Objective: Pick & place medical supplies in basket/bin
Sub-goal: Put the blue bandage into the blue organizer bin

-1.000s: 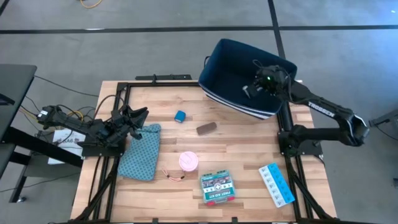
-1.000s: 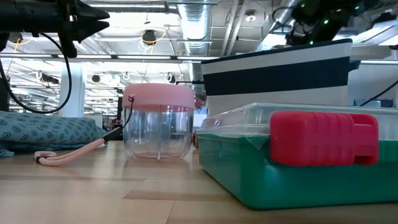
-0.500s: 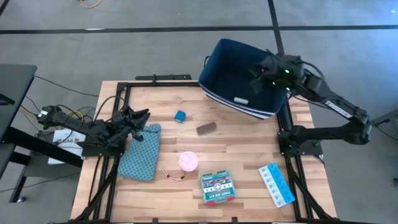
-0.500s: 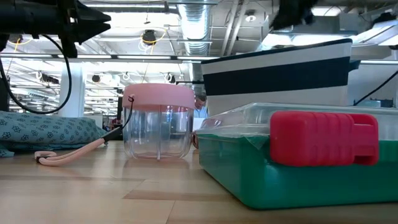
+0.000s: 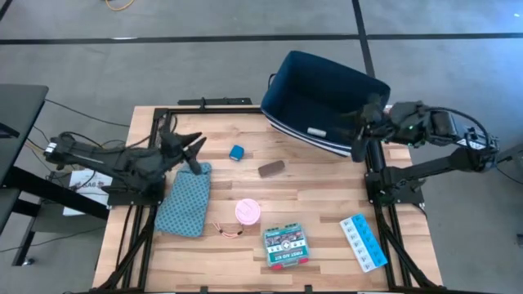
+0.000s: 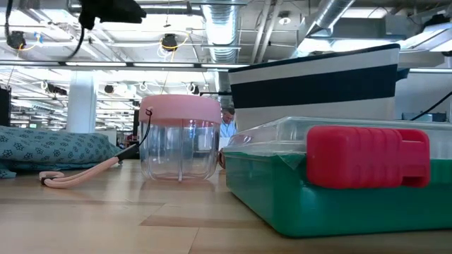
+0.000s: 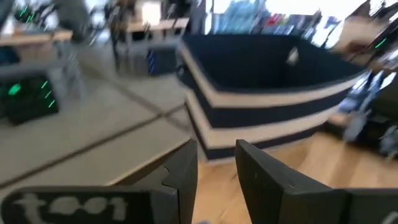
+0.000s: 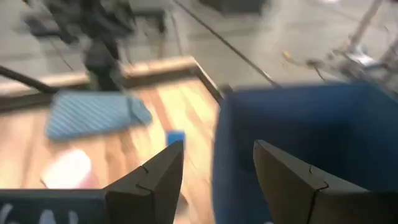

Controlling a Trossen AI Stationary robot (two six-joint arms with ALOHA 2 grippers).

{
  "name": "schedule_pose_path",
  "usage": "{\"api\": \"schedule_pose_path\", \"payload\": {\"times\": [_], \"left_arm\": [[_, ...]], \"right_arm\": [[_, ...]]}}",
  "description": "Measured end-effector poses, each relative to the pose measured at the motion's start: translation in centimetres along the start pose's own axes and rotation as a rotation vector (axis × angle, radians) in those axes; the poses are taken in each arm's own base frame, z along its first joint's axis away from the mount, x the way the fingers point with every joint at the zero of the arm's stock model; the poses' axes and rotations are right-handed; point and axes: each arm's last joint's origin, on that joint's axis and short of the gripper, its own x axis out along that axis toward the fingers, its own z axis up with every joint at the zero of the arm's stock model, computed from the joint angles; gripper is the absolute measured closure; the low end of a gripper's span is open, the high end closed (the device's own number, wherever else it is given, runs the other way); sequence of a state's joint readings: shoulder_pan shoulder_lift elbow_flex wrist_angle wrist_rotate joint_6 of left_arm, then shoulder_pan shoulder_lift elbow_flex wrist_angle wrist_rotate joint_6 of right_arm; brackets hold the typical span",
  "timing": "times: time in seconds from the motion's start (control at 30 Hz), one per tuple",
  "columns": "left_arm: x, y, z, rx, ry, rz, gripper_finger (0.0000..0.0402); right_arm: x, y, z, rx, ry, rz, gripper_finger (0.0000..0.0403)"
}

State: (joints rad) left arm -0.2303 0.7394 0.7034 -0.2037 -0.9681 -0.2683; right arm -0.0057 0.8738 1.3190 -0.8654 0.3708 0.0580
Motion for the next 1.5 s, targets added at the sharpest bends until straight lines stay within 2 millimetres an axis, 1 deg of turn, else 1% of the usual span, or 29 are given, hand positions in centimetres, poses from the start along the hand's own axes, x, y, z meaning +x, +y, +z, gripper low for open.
{"api": "schedule_pose_path", "payload": {"times": [0.1,0.2,0.27,0.33,0.5,0.63,0.77,0.87,1.03,1.13,1.23,1.4,1.5], "left_arm": [[1.0,-0.7,1.2,0.030,0.114,0.016,0.0302],[2.6,-1.4,1.9,0.025,0.202,0.030,0.0291],[4.2,-1.6,1.9,0.019,0.263,0.048,0.0281],[6.1,-1.6,1.4,0.006,0.334,0.048,0.0268],[11.2,-0.5,-1.0,-0.042,0.513,0.089,0.0237],[14.9,0.7,-3.5,-0.070,0.644,0.119,0.0222],[17.8,0.8,-6.7,-0.085,0.790,0.066,0.0216],[19.7,0.4,-9.1,-0.089,0.839,0.046,0.0216],[21.4,0.1,-12.3,-0.073,0.902,0.054,0.0216],[22.0,0.2,-13.2,-0.072,0.917,0.072,0.0216],[22.2,0.2,-13.8,-0.067,0.933,0.080,0.0216],[21.9,0.3,-13.7,-0.056,0.949,0.092,0.0216],[21.5,0.6,-13.9,-0.031,0.992,0.117,0.0216]], "right_arm": [[0.0,0.5,-0.5,-0.008,0.049,-0.033,0.0209],[0.1,0.8,-0.7,-0.030,0.065,-0.037,0.0210],[0.4,0.9,-0.6,-0.043,0.062,-0.050,0.0211],[0.5,0.8,-0.5,-0.073,0.063,-0.069,0.0213],[1.1,0.9,-0.5,-0.092,0.085,-0.084,0.0213],[1.4,1.0,-0.6,-0.100,0.104,-0.083,0.0213],[1.6,1.1,-0.9,-0.101,0.136,-0.084,0.0214],[1.6,1.1,-1.1,-0.112,0.161,-0.086,0.0215],[1.8,1.2,-1.3,-0.124,0.185,-0.087,0.0215],[1.8,1.1,-1.3,-0.124,0.185,-0.088,0.0217],[1.8,1.1,-1.3,-0.124,0.186,-0.088,0.0218],[1.8,1.1,-1.3,-0.119,0.185,-0.088,0.0218],[1.8,1.1,-1.4,-0.088,0.191,-0.092,0.0221]]}}
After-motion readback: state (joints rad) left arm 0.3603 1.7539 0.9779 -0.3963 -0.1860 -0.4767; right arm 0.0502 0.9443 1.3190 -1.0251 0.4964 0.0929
